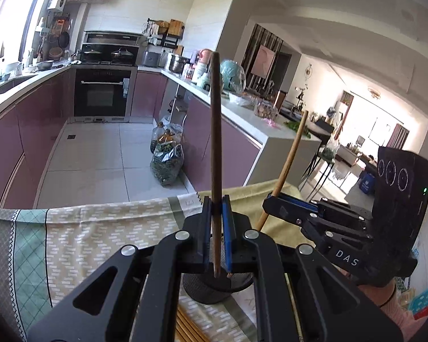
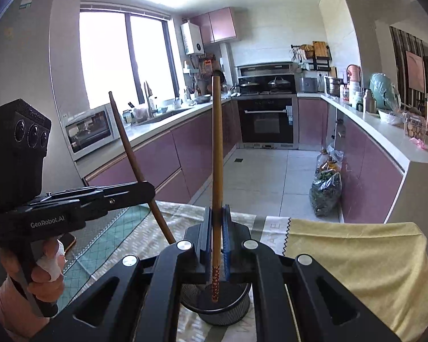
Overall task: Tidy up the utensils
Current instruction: 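Lift both held chopsticks upright and carry them over the black mesh cup, then open the left tool over the cup while the right tool releases its chopstick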
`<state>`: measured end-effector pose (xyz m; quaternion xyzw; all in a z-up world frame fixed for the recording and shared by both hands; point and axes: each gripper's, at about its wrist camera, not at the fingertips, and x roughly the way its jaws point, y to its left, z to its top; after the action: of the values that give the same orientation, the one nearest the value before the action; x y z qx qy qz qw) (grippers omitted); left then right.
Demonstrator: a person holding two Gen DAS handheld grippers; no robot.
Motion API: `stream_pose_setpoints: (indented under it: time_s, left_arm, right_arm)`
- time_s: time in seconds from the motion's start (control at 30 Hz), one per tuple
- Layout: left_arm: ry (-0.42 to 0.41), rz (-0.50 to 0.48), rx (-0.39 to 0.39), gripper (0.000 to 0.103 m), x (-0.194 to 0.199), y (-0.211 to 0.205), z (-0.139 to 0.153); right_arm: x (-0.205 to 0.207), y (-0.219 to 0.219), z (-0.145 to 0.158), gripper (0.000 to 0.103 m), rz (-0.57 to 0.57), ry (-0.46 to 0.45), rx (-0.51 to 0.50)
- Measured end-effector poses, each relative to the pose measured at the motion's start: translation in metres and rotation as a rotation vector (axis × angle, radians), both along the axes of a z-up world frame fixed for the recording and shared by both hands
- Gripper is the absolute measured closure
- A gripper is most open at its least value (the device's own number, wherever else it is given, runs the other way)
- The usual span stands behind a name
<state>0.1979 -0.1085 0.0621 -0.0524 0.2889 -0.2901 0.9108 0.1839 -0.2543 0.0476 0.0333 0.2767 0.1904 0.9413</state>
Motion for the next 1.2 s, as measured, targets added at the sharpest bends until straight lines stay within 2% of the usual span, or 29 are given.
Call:
stream_pose_setpoints:
  time_s: [0.17, 0.3, 0.4, 0.5, 0.57, 0.6, 0.63, 0.67, 0.7, 0.87, 1.0, 1.07, 1.2]
  left_arm:
    - [0.088, -0.040, 0.118, 0.095, 0.015, -0.018, -0.046]
    - [0.112, -0.050, 0.151, 0.095, 0.026, -0.027, -0.058]
    - [0.116, -0.048, 0.161, 0.095, 0.034, -0.030, -0.061]
    - [0.120, -0.044, 0.164, 0.093, 0.038, -0.029, -0.067]
    - [0.124, -0.035, 0.162, 0.081, 0.040, -0.028, -0.067]
    - [0.120, -0.024, 0.158, 0.071, 0.039, -0.028, -0.067]
    - [0.110, -0.015, 0.160, 0.069, 0.038, -0.027, -0.066]
    - [0.103, -0.007, 0.164, 0.069, 0.037, -0.026, -0.066]
    - [0.097, 0.005, 0.165, 0.067, 0.035, -0.023, -0.066]
    - [0.043, 0.080, 0.157, 0.060, 0.012, 0.004, -0.057]
    - [0.004, 0.132, 0.172, 0.054, -0.013, 0.032, -0.058]
    - [0.012, 0.150, 0.181, 0.054, -0.023, 0.046, -0.064]
    - [0.070, 0.160, 0.215, 0.052, -0.041, 0.066, -0.094]
  right_arm:
    - [0.003, 0.011, -0.024, 0.097, 0.023, 0.114, -0.037]
    - [0.015, 0.012, -0.035, 0.097, 0.028, 0.177, -0.043]
    - [0.014, 0.016, -0.039, 0.097, 0.017, 0.189, -0.038]
    - [0.016, 0.018, -0.039, 0.096, 0.003, 0.190, -0.035]
    - [0.018, 0.018, -0.039, 0.095, -0.008, 0.190, -0.030]
    - [0.019, 0.018, -0.039, 0.095, -0.019, 0.187, -0.027]
    - [0.019, 0.017, -0.039, 0.091, -0.027, 0.184, -0.023]
    - [0.019, 0.016, -0.039, 0.083, -0.032, 0.180, -0.016]
    - [0.017, 0.015, -0.038, 0.081, -0.040, 0.170, -0.013]
    - [-0.006, 0.011, -0.028, 0.072, -0.047, 0.104, -0.010]
    - [-0.036, 0.014, -0.019, 0.066, 0.014, 0.050, 0.005]
    - [-0.049, 0.020, -0.020, 0.062, 0.048, 0.046, -0.003]
    - [-0.064, 0.035, -0.040, 0.062, 0.114, 0.099, -0.025]
